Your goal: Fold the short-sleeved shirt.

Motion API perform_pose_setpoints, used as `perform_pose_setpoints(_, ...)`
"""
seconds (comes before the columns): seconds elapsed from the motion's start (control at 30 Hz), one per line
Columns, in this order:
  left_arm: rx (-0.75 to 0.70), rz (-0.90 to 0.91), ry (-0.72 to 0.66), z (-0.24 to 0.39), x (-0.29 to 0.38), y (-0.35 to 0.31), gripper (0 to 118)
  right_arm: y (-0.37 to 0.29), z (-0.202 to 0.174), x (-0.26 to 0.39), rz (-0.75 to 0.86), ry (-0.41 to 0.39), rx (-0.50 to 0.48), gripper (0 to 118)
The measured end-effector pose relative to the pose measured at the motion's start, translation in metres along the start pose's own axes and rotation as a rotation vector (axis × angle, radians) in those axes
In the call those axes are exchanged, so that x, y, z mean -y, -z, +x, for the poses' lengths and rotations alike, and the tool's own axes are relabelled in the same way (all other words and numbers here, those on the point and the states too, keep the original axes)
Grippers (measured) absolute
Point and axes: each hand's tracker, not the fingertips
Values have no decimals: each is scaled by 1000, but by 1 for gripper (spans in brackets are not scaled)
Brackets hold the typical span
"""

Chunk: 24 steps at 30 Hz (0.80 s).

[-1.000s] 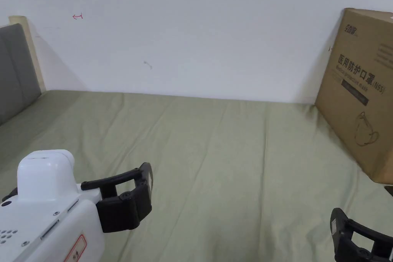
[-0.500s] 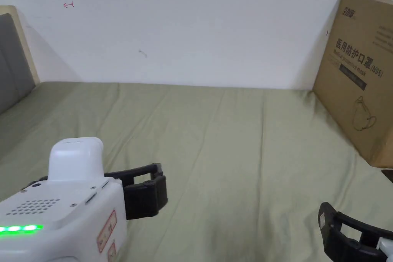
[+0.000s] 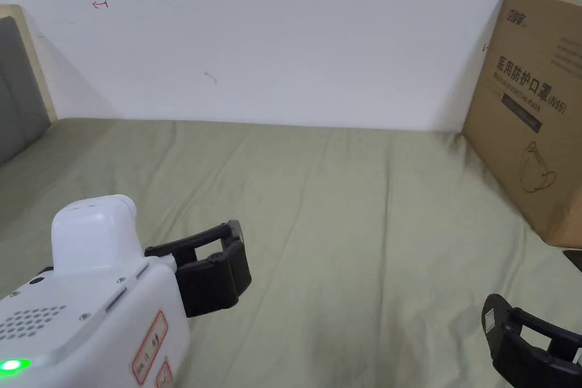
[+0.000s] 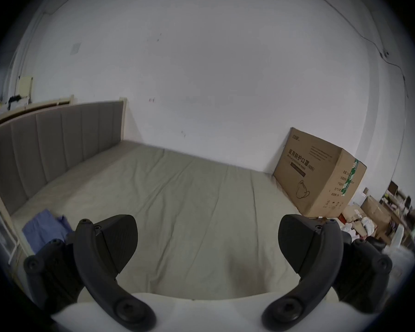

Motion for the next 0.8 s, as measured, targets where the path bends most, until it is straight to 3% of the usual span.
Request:
perform_pose_setpoints(0.07, 47, 45, 61, -3, 4, -3, 117, -1, -1, 0, 0, -6, -4, 118)
perform_pose_setpoints(0.4, -12, 34, 190, 1, 4, -5, 118, -1, -11, 0, 12, -69, -7, 118)
perform_pose_setpoints(0.8, -7, 9, 211, 1, 7, -2, 118, 2, -12, -3, 19, -84, -1, 118)
